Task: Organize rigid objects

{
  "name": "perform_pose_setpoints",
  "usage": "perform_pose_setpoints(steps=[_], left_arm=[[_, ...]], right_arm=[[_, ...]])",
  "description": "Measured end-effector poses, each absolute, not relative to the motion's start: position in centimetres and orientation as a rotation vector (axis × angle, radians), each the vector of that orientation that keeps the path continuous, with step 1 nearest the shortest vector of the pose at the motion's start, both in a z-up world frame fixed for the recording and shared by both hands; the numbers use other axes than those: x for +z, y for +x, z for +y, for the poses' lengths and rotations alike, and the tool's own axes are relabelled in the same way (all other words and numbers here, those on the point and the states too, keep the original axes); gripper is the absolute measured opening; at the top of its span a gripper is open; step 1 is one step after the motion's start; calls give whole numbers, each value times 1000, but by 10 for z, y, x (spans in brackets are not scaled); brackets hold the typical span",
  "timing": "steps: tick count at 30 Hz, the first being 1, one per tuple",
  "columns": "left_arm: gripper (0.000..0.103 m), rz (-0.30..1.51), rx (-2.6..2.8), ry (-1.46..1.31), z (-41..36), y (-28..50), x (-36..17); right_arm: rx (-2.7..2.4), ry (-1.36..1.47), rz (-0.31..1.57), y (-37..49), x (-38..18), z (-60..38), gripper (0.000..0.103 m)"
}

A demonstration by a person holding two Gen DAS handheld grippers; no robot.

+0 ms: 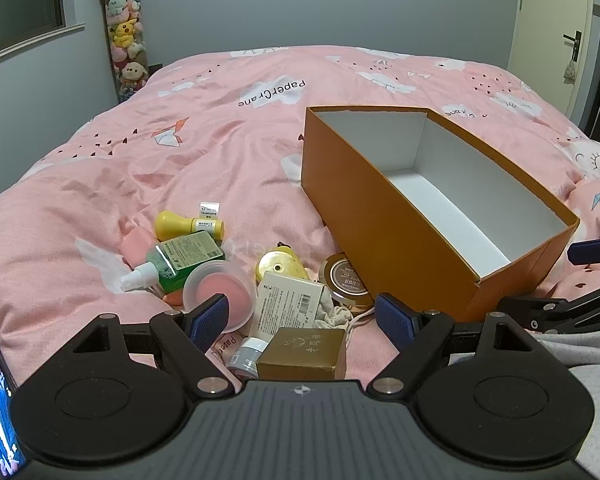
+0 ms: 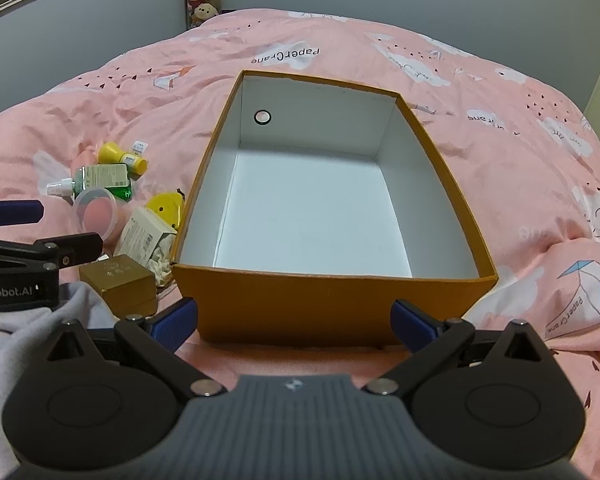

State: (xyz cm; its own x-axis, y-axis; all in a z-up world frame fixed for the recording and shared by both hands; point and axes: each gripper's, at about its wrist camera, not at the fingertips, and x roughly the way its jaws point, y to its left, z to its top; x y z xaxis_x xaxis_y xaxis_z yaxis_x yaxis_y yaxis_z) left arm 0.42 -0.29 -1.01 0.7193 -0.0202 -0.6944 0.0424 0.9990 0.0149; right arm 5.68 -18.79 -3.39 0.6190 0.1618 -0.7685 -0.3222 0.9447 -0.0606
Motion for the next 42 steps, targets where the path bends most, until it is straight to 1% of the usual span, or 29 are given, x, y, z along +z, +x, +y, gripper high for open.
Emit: perform_pose_setpoints(steps=[35, 37, 39, 42], left_arm=[[97, 772, -33, 21, 0, 1, -14], [95, 767, -39, 11, 2, -1, -13], [91, 768, -62, -21, 6, -1, -10], [90, 788, -99, -65, 11, -1, -9]], right_arm=[[288, -205, 882, 59, -42, -182, 101], [293, -215, 872, 58, -41, -181, 101], [303, -215, 854, 57, -39, -182, 100], [307, -218, 832, 55, -34, -183, 100]])
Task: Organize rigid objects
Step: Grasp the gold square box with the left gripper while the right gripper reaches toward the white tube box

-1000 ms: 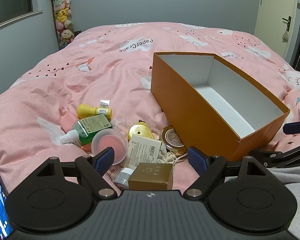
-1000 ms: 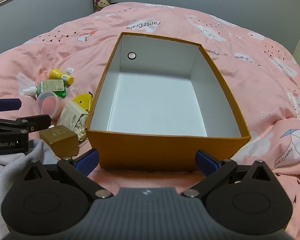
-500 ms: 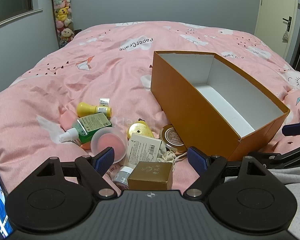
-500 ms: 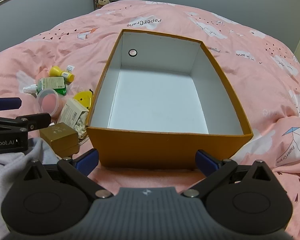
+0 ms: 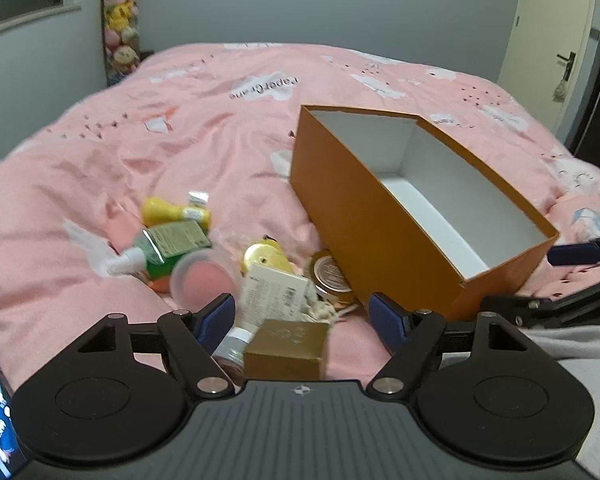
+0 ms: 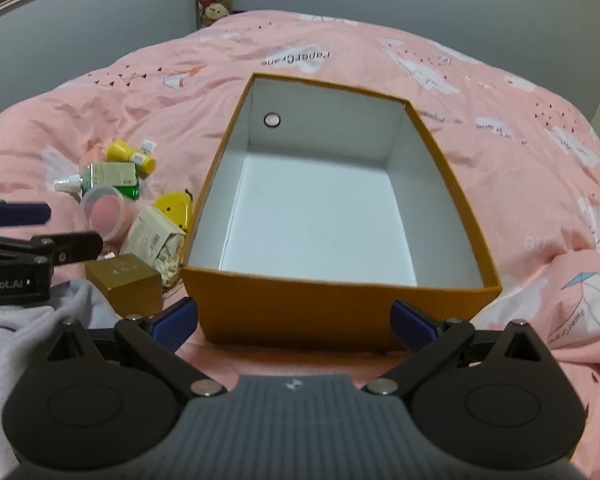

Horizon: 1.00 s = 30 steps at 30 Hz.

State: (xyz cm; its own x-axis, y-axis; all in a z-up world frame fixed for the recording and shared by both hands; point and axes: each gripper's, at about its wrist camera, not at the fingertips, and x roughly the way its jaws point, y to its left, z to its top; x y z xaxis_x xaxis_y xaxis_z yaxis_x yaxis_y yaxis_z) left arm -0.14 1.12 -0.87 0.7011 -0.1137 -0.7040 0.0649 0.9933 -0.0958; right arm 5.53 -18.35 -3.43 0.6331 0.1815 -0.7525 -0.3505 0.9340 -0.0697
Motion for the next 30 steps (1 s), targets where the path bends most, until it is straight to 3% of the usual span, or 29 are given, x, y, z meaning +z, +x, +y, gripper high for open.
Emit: perform_pose_setpoints(steps=[3, 7, 11, 14, 15, 16, 19, 26, 30], left_arm=[[86, 793, -120, -89, 14, -4, -7], [67, 820, -140, -124, 24, -2, -5], [59, 872, -153, -117, 32, 3, -5], [65, 904, -188, -107, 34, 7, -3], [76, 928, -214, -98, 34, 9, -3], [80, 943, -230, -88, 33, 11, -4], [83, 982, -259, -55, 32, 19, -11], [85, 1085, -262, -81, 37, 40, -34], [87, 1105, -264, -78, 36, 46, -43]], right_arm=[[309, -246, 798, 53, -26, -183, 99], [374, -318, 740, 50, -12, -179, 83], [451, -366, 719, 57, -3, -171, 70], [544, -353, 744, 71, 3, -163, 58], [577, -353, 752, 75, 4, -158, 53], [607, -359, 760, 80, 5, -153, 52], [697, -383, 774, 88, 3, -137, 40], [841, -469, 820, 96, -13, -104, 32], [899, -500, 865, 103, -26, -92, 15]])
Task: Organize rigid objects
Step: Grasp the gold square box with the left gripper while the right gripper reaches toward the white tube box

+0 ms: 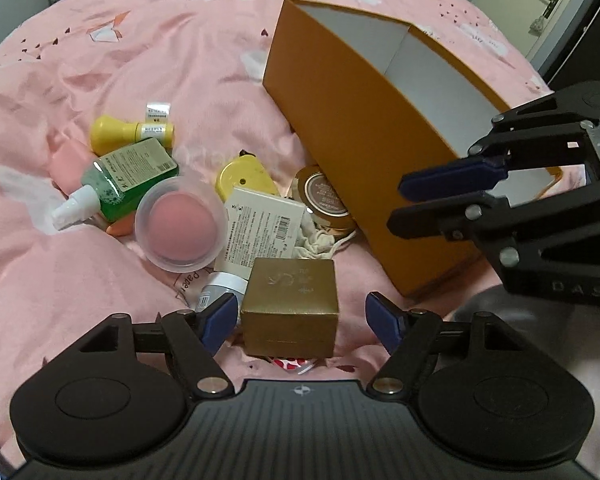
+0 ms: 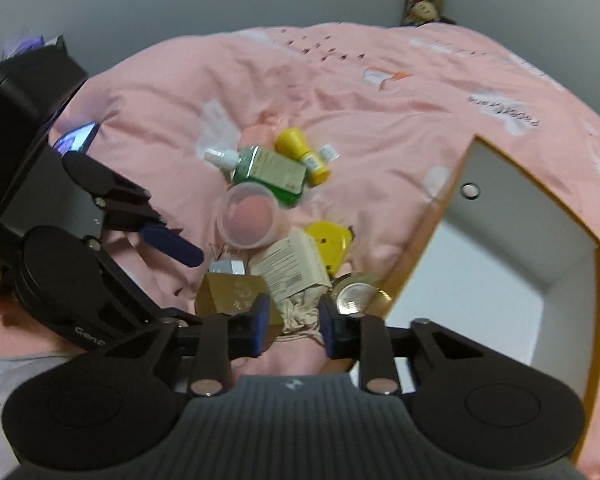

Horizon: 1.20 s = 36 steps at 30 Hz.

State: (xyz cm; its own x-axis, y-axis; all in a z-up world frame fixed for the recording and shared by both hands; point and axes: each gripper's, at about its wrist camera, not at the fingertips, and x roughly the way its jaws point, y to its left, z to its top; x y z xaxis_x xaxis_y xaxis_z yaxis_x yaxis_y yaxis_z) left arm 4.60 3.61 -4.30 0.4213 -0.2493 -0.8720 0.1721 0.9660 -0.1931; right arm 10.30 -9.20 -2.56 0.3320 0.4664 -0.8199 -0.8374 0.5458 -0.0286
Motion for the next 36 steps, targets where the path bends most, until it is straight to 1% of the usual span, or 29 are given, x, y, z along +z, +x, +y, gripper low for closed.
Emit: perform_pose_setpoints(steps=[4, 10, 11, 13, 14, 15, 16, 18, 23, 24, 25, 27, 32, 36], left_arm=[[88, 1130, -274, -78, 35, 52, -51], [88, 1161, -284, -73, 30, 62, -65], [87, 1171, -284, -69, 28, 64, -68], [78, 1180, -285, -59, 26, 66, -71], [76, 1183, -287, -55, 24, 67, -72], [70, 1182, -288, -53, 24, 66, -73], [69, 1181, -287, -54, 24, 66, -73], [69, 1171, -272, -56, 25, 65, -72], [68, 1089, -202, -65, 30, 54, -54], [68, 1073, -185, -70, 33, 51, -49], [68, 1058, -164, -72, 36, 48, -45], [68, 1037, -109, -59, 40, 44, -38], [68, 1021, -37, -79, 56, 43, -34], [68, 1014, -31, -84, 58, 42, -35]], right_arm=[[915, -519, 924, 117, -34, -88, 15], [956, -562, 954, 130, -39, -76, 16], [965, -572, 959, 132, -40, -74, 16], [987, -594, 964, 134, -43, -69, 16], [994, -608, 965, 135, -44, -67, 18], [998, -624, 963, 135, -44, -64, 23], [1002, -641, 960, 136, -45, -62, 26], [1010, -661, 962, 139, -45, -58, 28], [1048, -677, 999, 148, -44, -44, 28], [1052, -685, 1004, 148, -45, -41, 30], [1056, -698, 1011, 148, -46, -36, 38], [1045, -717, 1032, 151, -50, -27, 48], [1037, -711, 1145, 165, -62, -6, 48], [993, -759, 1220, 175, -83, 9, 47]])
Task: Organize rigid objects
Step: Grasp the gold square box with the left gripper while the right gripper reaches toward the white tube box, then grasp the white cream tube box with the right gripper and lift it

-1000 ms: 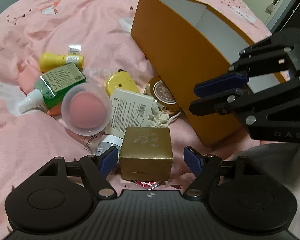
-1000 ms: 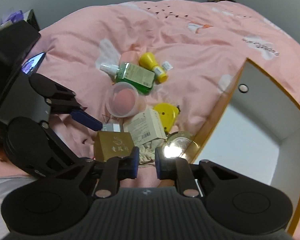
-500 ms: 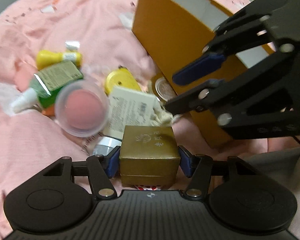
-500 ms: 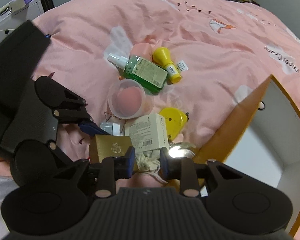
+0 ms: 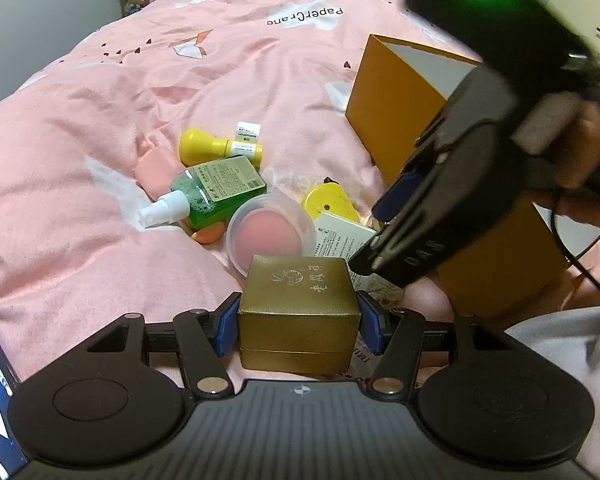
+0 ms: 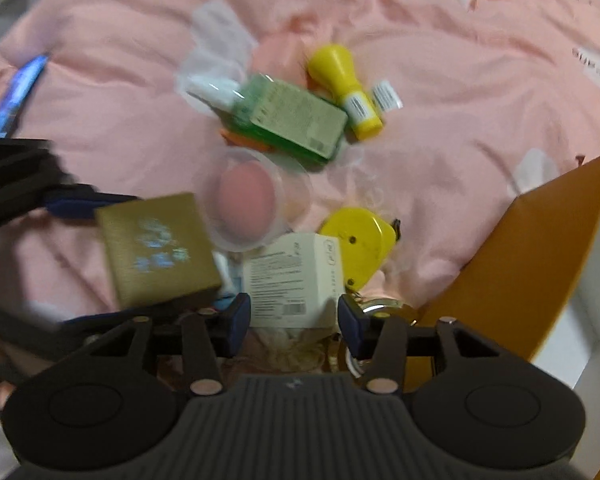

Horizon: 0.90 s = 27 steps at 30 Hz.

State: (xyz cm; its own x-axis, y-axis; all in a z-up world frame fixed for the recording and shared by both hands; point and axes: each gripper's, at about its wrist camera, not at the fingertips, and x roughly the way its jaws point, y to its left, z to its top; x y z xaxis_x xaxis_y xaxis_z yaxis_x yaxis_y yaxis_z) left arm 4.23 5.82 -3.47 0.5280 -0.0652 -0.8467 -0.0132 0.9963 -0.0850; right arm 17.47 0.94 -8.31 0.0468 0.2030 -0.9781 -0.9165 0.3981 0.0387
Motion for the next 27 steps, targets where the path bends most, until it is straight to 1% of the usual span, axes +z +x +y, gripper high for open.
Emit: perform_pose_setpoints(steps=[5, 8, 10, 14, 17, 19, 20, 22, 24, 27], left_arm=[[68, 1014, -26, -99, 63, 41, -40], [68, 1012, -27, -103, 64, 40, -42], [68, 1015, -25, -102, 64, 40, -42], [68, 1027, -15, -100, 66, 41, -46], [68, 1025, -17, -108, 67, 41, -45], [68, 1029, -17, -109, 66, 41, -45], [69, 1030, -18, -109, 66, 42, -46], [69, 1036, -21, -111, 66, 43, -47], [70, 1038, -20, -110, 65, 44, -48], [70, 1043, -17, -102, 64, 45, -49]], right_arm=[[951, -748, 1330, 191, -102, 21, 48], [928, -770, 1356, 195, -112, 29, 49], [918, -774, 1378, 195, -117, 35, 55], [898, -781, 1405, 195, -126, 46, 57], [896, -762, 1423, 196, -127, 44, 52], [915, -768, 1408, 191, -123, 40, 43], [928, -772, 1394, 188, -118, 40, 41], [963, -767, 1367, 181, -108, 37, 32], [1007, -750, 1358, 174, -101, 35, 29], [1030, -742, 1363, 168, -105, 38, 28]])
